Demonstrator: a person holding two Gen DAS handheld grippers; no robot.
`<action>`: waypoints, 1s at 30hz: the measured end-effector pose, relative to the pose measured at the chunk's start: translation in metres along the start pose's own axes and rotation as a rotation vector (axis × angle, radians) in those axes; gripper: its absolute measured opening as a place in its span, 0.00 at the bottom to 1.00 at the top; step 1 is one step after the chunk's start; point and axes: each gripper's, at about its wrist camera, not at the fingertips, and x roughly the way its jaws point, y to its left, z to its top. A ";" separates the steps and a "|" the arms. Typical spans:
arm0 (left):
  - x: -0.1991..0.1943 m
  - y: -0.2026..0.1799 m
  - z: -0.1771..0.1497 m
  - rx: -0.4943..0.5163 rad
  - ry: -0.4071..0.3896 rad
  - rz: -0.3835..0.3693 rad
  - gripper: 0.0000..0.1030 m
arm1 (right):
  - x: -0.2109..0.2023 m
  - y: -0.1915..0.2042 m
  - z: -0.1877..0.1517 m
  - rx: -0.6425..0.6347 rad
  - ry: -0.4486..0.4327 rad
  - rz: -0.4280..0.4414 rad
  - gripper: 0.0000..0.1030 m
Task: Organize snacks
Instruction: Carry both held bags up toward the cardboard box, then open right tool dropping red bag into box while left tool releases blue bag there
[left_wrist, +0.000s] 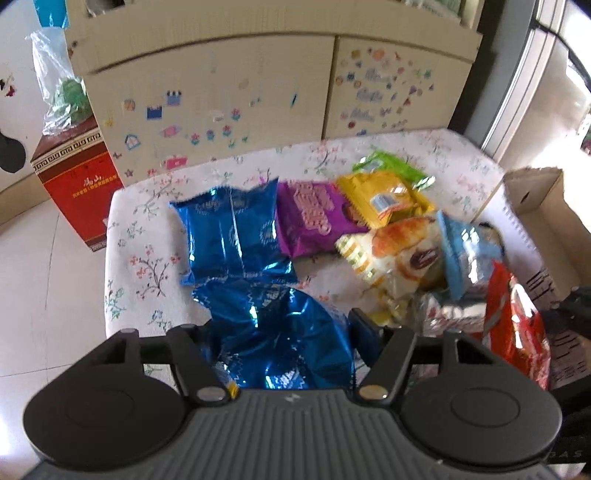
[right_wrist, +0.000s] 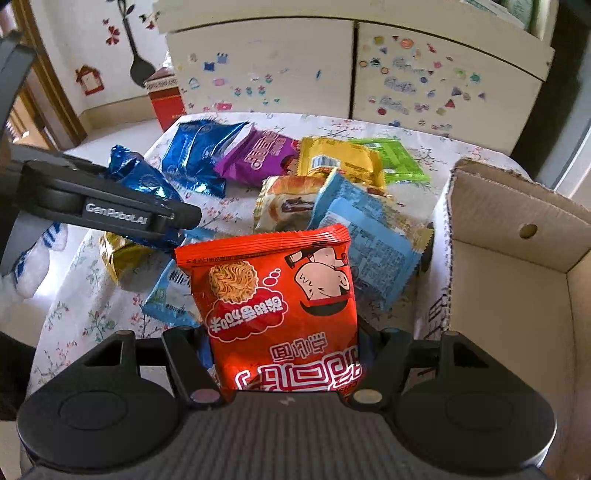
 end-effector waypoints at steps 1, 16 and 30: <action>-0.003 0.000 0.002 -0.007 -0.010 -0.010 0.65 | -0.002 -0.001 0.000 0.009 -0.005 0.002 0.72; -0.054 -0.036 0.022 0.023 -0.188 -0.075 0.65 | -0.056 -0.027 0.001 0.125 -0.141 -0.024 0.72; -0.067 -0.090 0.019 0.057 -0.249 -0.243 0.65 | -0.106 -0.080 -0.024 0.346 -0.230 -0.094 0.72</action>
